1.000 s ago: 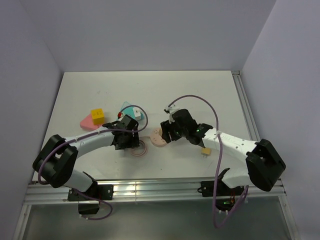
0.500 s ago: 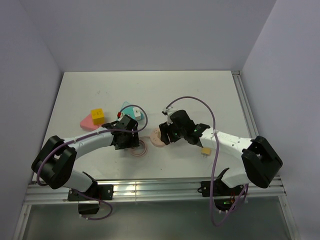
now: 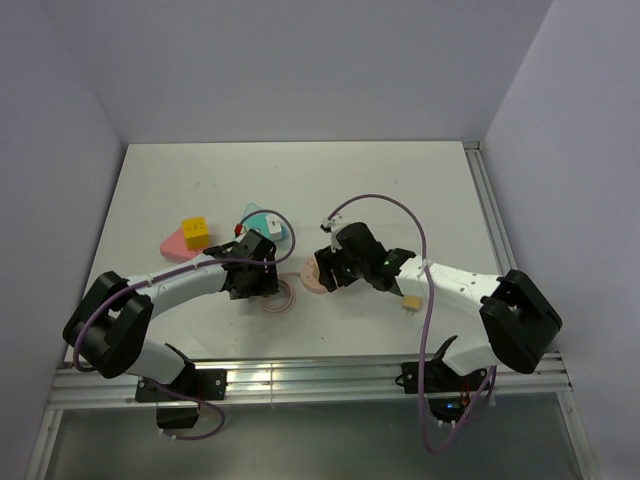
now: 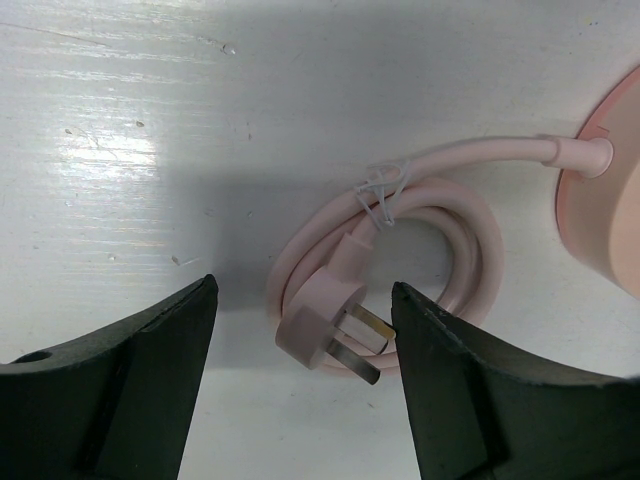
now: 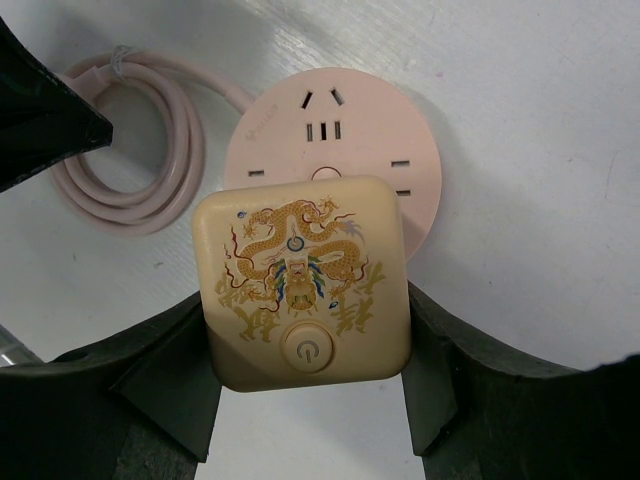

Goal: Insert the plug
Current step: Insert the plug into the socket.

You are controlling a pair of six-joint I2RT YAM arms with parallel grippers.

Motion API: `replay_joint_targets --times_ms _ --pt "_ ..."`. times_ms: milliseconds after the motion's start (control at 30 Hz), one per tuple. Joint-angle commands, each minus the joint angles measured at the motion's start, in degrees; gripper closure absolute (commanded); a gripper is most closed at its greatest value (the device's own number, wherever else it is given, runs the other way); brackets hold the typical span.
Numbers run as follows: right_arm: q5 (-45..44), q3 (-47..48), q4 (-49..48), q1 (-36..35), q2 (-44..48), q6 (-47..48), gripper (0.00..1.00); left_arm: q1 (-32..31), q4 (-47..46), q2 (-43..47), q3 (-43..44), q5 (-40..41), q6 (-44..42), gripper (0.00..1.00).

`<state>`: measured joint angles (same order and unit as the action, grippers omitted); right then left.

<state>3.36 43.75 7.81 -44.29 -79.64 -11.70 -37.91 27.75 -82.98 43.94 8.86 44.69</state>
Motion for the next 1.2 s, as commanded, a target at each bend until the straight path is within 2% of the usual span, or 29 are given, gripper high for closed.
replay_joint_targets --times_ms 0,500,933,1167 --pt "-2.4 2.6 -0.5 -0.4 -0.5 -0.2 0.97 0.2 0.1 1.7 -0.1 0.2 0.1 0.24" --pt "-2.3 7.0 1.0 -0.3 1.4 -0.4 0.98 0.2 -0.9 2.7 -0.8 -1.0 -0.1 0.26" --pt "-2.1 17.5 1.6 -0.3 -10.7 2.6 0.99 0.2 -2.3 4.6 -1.6 -1.9 -0.5 0.27" --pt "-2.3 19.0 1.9 -0.3 -14.0 4.2 0.99 0.1 -2.2 4.7 -1.4 -2.1 -0.7 0.27"
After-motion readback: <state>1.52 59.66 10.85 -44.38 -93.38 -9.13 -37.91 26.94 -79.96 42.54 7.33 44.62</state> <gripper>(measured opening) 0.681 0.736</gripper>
